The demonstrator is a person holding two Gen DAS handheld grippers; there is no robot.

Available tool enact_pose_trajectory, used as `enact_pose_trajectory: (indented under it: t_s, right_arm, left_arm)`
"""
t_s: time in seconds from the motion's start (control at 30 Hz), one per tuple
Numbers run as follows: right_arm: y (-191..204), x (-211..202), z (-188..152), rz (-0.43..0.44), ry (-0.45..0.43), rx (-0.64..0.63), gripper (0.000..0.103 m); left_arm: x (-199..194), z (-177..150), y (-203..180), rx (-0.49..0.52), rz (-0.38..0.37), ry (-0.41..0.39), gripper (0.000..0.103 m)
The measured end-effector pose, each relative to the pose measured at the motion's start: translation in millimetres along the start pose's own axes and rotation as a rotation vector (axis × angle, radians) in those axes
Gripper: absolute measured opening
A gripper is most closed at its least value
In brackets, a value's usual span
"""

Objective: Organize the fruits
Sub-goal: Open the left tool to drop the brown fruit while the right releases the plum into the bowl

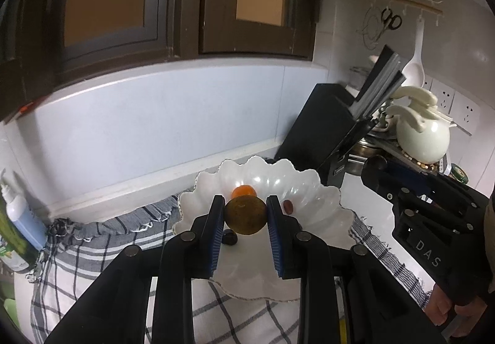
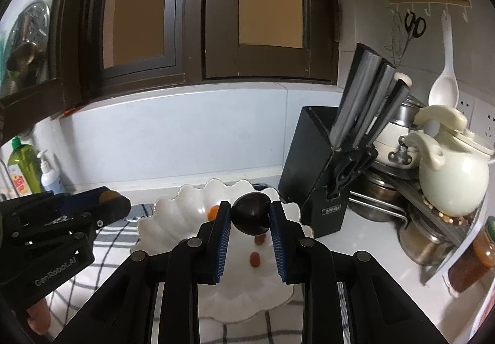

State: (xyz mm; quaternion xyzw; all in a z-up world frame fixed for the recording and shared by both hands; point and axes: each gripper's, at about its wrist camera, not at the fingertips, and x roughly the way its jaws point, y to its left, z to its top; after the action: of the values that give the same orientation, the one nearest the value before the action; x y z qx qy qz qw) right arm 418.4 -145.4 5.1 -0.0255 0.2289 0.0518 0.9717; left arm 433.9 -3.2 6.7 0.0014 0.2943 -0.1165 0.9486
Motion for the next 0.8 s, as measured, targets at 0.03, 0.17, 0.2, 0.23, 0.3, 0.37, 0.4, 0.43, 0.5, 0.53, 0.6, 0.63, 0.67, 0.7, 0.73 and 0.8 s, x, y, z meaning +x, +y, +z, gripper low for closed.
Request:
enact_pose_trajectory:
  t_s: [0.03,0.17,0.2,0.23,0.3,0.37,0.4,0.43,0.5,0.53,0.6,0.63,0.67,0.7,0.73,0.8]
  right_arm:
    - [0,4,1,-0.002,0.005,-0.002,0.027]
    - [1,21,8,-0.005,0.029,-0.014,0.027]
    - [1,27,9,-0.002,0.039,-0.015,0.027]
    - [1,34,10,-0.003,0.056,-0.015,0.027]
    - [-1,48,11,-0.009,0.089,-0.012,0.027]
    - [-2,59,11,-0.009,0.117,-0.005,0.027]
    - [-4,67,11,-0.008,0.136,0.001,0.027]
    - [-4,72,11,-0.01,0.149,0.002,0.027]
    - [-6,83,9,-0.015,0.177,0.001,0.027]
    - [-7,87,8,-0.016,0.187,0.001,0.027]
    - [-8,97,7,-0.017,0.215,0.003,0.027]
    - [-8,102,6,-0.017,0.229,0.004,0.027]
    - [-9,108,5,-0.018,0.246,0.006,0.027]
    - [-10,111,4,-0.018,0.256,0.008,0.027]
    - [-11,116,2,-0.016,0.271,0.013,0.027]
    - [-13,125,-1,-0.014,0.302,0.016,0.027]
  left_arm:
    - [6,3,1,0.002,-0.001,0.01,0.028]
    - [25,10,7,0.003,-0.004,0.047,0.028]
    - [30,12,9,0.001,-0.009,0.061,0.028]
    - [36,14,10,0.001,-0.012,0.072,0.028]
    - [46,17,12,-0.001,-0.012,0.091,0.028]
    - [58,19,14,0.004,-0.012,0.114,0.028]
    - [62,20,14,0.009,-0.012,0.123,0.028]
    - [67,20,15,0.014,-0.009,0.134,0.028]
    - [78,20,16,0.021,-0.006,0.157,0.028]
    - [83,20,17,0.022,-0.007,0.169,0.028]
    - [94,20,17,0.024,-0.01,0.191,0.028]
    - [101,20,17,0.025,-0.013,0.205,0.028]
    - [106,19,17,0.025,-0.016,0.217,0.028]
    - [111,19,17,0.024,-0.018,0.227,0.028]
    - [116,18,18,0.021,-0.019,0.238,0.028]
    - [127,17,18,0.021,-0.021,0.265,0.028]
